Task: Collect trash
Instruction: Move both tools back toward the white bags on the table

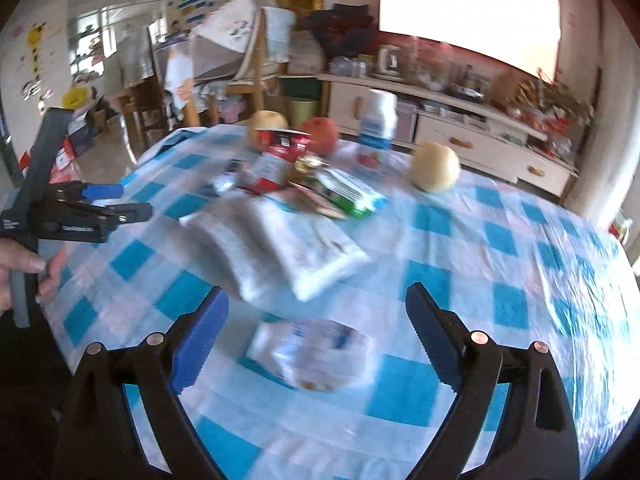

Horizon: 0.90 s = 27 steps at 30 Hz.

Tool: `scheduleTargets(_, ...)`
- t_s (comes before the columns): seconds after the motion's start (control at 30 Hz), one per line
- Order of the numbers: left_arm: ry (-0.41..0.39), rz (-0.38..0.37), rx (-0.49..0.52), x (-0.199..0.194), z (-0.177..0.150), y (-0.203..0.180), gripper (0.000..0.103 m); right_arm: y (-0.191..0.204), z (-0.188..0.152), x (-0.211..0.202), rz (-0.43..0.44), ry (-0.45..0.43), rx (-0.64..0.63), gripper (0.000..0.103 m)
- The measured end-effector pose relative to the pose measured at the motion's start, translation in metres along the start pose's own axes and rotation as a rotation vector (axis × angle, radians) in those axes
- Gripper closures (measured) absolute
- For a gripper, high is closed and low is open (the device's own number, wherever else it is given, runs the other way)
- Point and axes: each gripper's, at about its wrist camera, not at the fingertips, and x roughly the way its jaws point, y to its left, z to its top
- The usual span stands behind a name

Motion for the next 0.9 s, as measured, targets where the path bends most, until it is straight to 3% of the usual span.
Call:
scheduleTargets(0.2,0.053,0.004,-0.003,0.044,0.009,-0.026,0.009,-0.002,-0.004,0.02,-0.044,0.043,-0.077,0.012)
scheduleTargets(0.47,0.114,-0.133,-0.089,0.07,0.008,-0.034,0.009,0.002,0.01,0.043,-0.039,0.07,-0.123,0.012)
scheduleTargets(0.7,0.095,-0.167,-0.1,0.073,0.011,-0.042,0.009,0.007,0.029,0.08,-0.052,0.1,-0.209,0.012)
scheduleTargets(0.77,0.088,-0.19,-0.11,0.074,0.013,-0.042,0.02,0.012,0.031,0.094,-0.069,0.115,-0.259,0.012)
scheduleTargets(0.83,0.078,-0.212,-0.113,0.072,0.014,-0.043,0.04,0.016,0.031,0.101,-0.085,0.124,-0.301,0.012)
scheduleTargets(0.9,0.078,-0.249,-0.128,0.072,0.016,-0.043,0.049,0.019,0.03,0.11,-0.106,0.137,-0.347,0.012)
